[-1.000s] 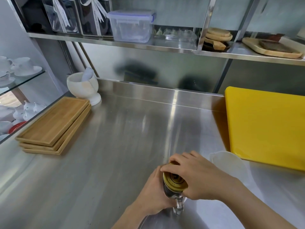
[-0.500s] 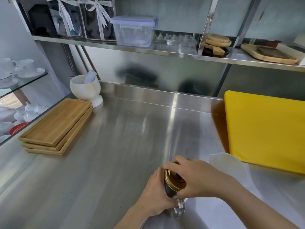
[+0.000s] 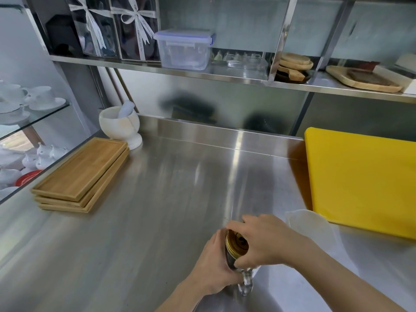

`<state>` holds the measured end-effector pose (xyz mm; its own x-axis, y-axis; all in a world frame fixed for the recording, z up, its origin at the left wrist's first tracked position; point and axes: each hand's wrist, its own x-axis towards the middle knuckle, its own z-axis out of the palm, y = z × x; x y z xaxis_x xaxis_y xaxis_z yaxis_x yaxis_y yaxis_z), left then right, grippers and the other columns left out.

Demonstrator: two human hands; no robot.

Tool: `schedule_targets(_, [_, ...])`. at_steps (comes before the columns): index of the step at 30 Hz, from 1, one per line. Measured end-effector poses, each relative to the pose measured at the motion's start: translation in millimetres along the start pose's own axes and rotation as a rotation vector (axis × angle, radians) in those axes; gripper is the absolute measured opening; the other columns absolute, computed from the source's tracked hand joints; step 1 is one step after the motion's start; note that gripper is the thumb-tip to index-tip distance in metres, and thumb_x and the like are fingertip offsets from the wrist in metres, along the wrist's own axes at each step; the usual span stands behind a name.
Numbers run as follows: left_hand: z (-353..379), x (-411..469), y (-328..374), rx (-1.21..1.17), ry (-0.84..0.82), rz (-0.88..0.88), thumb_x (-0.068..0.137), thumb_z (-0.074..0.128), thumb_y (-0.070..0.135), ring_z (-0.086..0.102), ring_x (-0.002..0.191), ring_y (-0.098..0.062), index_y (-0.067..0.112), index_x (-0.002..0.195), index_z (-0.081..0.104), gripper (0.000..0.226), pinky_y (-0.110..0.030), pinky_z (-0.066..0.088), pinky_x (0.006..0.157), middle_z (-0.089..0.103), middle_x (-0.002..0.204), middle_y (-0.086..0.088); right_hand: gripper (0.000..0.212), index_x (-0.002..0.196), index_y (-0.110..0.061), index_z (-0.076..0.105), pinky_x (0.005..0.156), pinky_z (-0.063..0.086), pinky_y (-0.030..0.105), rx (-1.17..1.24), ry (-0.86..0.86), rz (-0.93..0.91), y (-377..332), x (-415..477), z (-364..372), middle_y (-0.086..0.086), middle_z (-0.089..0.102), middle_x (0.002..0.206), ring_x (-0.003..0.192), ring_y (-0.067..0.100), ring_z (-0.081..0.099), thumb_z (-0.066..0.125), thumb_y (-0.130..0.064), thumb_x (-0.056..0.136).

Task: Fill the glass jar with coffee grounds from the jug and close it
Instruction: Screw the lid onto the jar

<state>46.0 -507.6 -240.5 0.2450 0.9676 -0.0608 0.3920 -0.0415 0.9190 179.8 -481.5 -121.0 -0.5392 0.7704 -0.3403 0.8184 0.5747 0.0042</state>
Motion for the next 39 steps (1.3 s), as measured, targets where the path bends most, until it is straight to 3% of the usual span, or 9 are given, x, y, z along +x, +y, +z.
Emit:
schedule_targets(5, [-1,-2,4,-0.013,-0.016,-0.034,0.048,0.079,0.027,0.06,0.097,-0.017,0.038,0.101,0.043,0.065,-0.042,0.054,0.083,0.057,0.104,0.009,0.059,0.11,-0.016,0.046,0.068,0.046,0.036,-0.088,0.088,0.09,-13,5,5,0.008,0.061,0.096,0.08,0.028,0.057,0.041,-0.065,0.077])
schedule_targets(10, [-1,-1,5,-0.011,-0.028,-0.044,0.049,0.076,0.022,0.054,0.085,-0.013,0.044,0.094,0.04,0.063,-0.035,0.051,0.073,0.053,0.099,0.01,0.057,0.116,-0.018,0.042,0.065,0.041,0.034,-0.072,0.165,0.09,-12,1,16,0.007,0.056,0.104,0.072,0.027,0.048,0.034,-0.063,0.082])
schedule_targets(16, [-7,-1,9,0.036,-0.072,0.04,0.054,0.076,0.02,0.054,0.106,-0.012,0.037,0.111,0.04,0.07,-0.036,0.05,0.091,0.052,0.115,0.009,0.059,0.125,-0.029,0.037,0.073,0.051,0.036,-0.047,0.116,-0.105,4,-1,18,-0.002,0.053,0.111,0.086,0.021,0.055,0.041,-0.064,0.077])
schedule_targets(20, [-2,0,4,-0.003,-0.043,-0.018,0.051,0.079,0.019,0.06,0.096,-0.014,0.038,0.102,0.043,0.066,-0.04,0.054,0.082,0.057,0.107,0.005,0.058,0.115,-0.018,0.044,0.064,0.043,0.032,-0.043,0.204,0.08,-14,0,17,0.006,0.058,0.102,0.079,0.026,0.056,0.032,-0.065,0.082])
schedule_targets(23, [2,-1,1,-0.003,-0.027,-0.031,0.051,0.085,0.027,0.061,0.101,-0.006,0.048,0.111,0.036,0.081,-0.025,0.054,0.083,0.056,0.115,0.01,0.071,0.107,-0.014,0.048,0.062,0.039,0.032,-0.007,0.177,0.255,-28,2,14,0.004,0.061,0.098,0.087,0.024,0.06,0.026,-0.076,0.079])
schedule_targets(25, [3,-1,1,0.004,-0.027,-0.032,0.05,0.084,0.029,0.058,0.106,-0.005,0.04,0.121,0.036,0.086,-0.028,0.053,0.089,0.053,0.119,0.011,0.077,0.113,-0.017,0.046,0.07,0.044,0.034,0.052,0.093,0.248,-19,2,7,0.004,0.061,0.104,0.093,0.025,0.058,0.032,-0.081,0.073])
schedule_targets(29, [0,-2,6,0.016,-0.011,-0.02,0.05,0.081,0.032,0.053,0.112,-0.001,0.038,0.123,0.037,0.086,-0.028,0.048,0.097,0.049,0.122,0.015,0.079,0.135,-0.044,0.023,0.095,0.045,0.041,0.176,-0.184,0.015,5,-3,-6,-0.002,0.032,0.14,0.123,0.023,0.037,0.068,-0.052,0.071])
schedule_targets(33, [0,-2,5,0.018,-0.02,-0.004,0.051,0.083,0.03,0.053,0.112,-0.001,0.04,0.117,0.038,0.081,-0.03,0.048,0.098,0.049,0.12,0.016,0.072,0.133,-0.043,0.029,0.091,0.05,0.038,0.17,-0.112,-0.09,8,-6,-6,-0.005,0.036,0.13,0.118,0.016,0.037,0.07,-0.029,0.075])
schedule_targets(39, [0,-2,1,-0.013,-0.049,-0.007,0.052,0.084,0.028,0.056,0.11,-0.008,0.04,0.121,0.038,0.084,-0.036,0.052,0.093,0.05,0.119,0.014,0.069,0.125,-0.021,0.042,0.085,0.051,0.035,-0.022,0.054,0.113,-6,-3,0,0.003,0.058,0.117,0.1,0.021,0.057,0.035,-0.073,0.079])
